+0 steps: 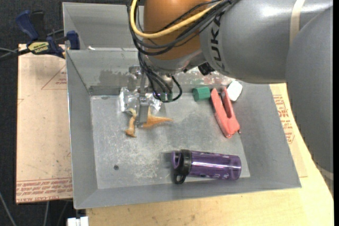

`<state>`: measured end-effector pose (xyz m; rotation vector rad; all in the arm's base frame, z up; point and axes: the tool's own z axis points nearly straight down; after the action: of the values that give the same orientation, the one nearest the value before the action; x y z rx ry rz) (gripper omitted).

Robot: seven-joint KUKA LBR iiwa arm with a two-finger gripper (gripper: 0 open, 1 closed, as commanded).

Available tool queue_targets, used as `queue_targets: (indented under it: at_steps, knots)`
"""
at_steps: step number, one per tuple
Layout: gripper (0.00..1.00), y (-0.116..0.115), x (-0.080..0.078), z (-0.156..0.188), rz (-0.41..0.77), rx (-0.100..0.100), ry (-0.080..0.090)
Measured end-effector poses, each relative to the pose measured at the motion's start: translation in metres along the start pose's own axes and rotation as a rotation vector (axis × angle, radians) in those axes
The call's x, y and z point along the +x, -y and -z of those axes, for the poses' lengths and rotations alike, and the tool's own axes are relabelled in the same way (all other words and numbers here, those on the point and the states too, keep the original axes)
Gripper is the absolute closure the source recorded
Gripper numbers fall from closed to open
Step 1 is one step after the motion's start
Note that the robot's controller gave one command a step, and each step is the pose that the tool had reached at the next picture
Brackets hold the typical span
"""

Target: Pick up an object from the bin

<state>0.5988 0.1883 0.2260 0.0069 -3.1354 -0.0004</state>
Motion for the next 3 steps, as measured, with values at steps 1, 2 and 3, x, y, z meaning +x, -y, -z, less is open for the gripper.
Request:
queue_targets:
  at_steps: [1, 2, 3]
  knots:
    - [0.0, 0.001, -0.001, 0.005, -0.003, -0.001, 0.008]
    - [0.0, 0.016, 0.004, -0.033, 0.011, -0.004, 0.014]
    - [0.0, 0.035, 0.011, -0.096, -0.027, -0.003, 0.01]
